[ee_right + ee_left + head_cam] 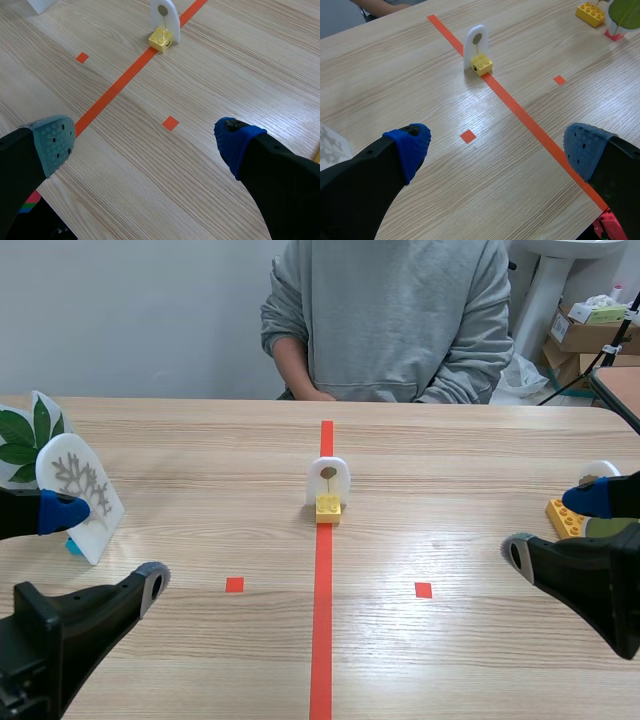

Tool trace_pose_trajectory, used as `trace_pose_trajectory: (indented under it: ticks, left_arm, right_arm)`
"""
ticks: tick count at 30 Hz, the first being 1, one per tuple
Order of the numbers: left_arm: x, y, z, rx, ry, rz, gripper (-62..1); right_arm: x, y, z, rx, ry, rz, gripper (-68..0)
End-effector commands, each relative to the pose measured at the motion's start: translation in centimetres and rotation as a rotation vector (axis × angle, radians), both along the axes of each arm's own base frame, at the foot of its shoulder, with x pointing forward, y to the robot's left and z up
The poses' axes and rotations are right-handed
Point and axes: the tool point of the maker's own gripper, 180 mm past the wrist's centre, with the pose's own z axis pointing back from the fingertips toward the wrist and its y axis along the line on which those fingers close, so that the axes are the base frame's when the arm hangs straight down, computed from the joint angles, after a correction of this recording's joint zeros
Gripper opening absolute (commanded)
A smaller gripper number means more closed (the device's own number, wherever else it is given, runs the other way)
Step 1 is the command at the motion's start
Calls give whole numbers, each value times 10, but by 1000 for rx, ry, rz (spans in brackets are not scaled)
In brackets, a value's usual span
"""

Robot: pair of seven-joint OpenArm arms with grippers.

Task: Do the leaf sorting experiment

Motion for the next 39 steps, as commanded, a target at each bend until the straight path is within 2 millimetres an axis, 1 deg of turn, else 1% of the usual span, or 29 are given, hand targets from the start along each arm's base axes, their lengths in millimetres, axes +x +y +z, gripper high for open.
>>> trace_pose_trajectory:
  ticks: [1,12,17,21,25,30,35,39]
  left_arm:
    - [3,0,5,-22,-18,8,-41]
    - [3,0,5,-22,-18,8,-41]
    - [3,0,6,-23,-19,8,-41]
    - [3,0,6,-26,-24,8,-41]
    - [3,0,7,-26,-24,8,-41]
    - [3,0,7,-27,-24,8,-41]
    - [3,0,7,-28,-26,8,-41]
    - [3,0,7,-28,-26,8,-41]
  right_arm:
    - [3,2,9,11,-32,9,-106]
    - [3,-3,2,-50,-26,11,-106]
    - [9,-9,-1,-119,-41,11,-106]
    - [23,-17,3,-144,-66,-4,-106]
    - [39,-32,2,-162,-77,-31,-106]
    - [59,-42,-10,-185,-64,-29,-106]
    - [81,-38,-20,-217,-71,17,-106]
    - [98,-27,-25,-223,-83,57,-106]
